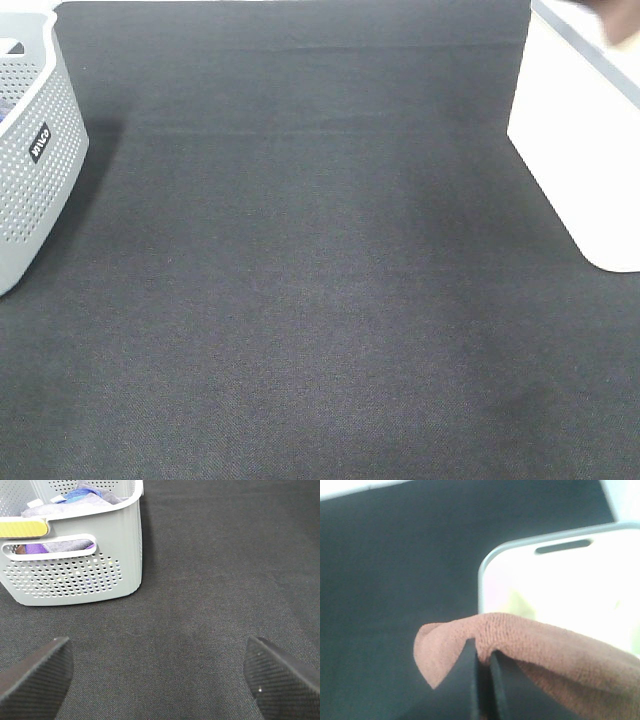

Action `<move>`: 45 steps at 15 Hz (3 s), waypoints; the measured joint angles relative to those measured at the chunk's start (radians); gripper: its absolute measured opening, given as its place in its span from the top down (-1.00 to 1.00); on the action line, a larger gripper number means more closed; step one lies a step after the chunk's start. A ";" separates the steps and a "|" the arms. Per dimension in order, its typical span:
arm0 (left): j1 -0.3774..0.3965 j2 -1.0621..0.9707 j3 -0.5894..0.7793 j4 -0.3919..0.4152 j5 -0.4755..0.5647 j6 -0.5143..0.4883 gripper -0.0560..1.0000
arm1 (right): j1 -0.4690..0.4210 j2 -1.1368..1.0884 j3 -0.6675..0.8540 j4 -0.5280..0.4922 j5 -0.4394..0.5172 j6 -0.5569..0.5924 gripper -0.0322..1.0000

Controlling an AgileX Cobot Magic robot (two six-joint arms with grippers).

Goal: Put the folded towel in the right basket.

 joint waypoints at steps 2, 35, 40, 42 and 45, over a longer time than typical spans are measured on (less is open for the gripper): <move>0.000 0.000 0.000 0.000 0.000 0.000 -0.77 | -0.025 -0.001 0.000 0.033 -0.079 0.000 0.94; 0.000 0.000 0.000 0.000 0.000 0.000 -0.77 | 0.248 -0.238 0.358 -0.371 0.353 0.230 -0.52; 0.000 0.000 0.000 0.000 0.000 0.000 -0.77 | 0.248 -0.605 0.733 -0.374 0.353 0.234 -0.52; 0.000 0.000 0.000 0.000 0.000 0.000 -0.77 | 0.248 -0.682 0.805 -0.374 0.353 0.234 -0.52; 0.000 0.000 0.000 0.000 0.000 0.000 -0.77 | 0.248 -0.917 0.992 -0.395 0.354 0.213 -0.52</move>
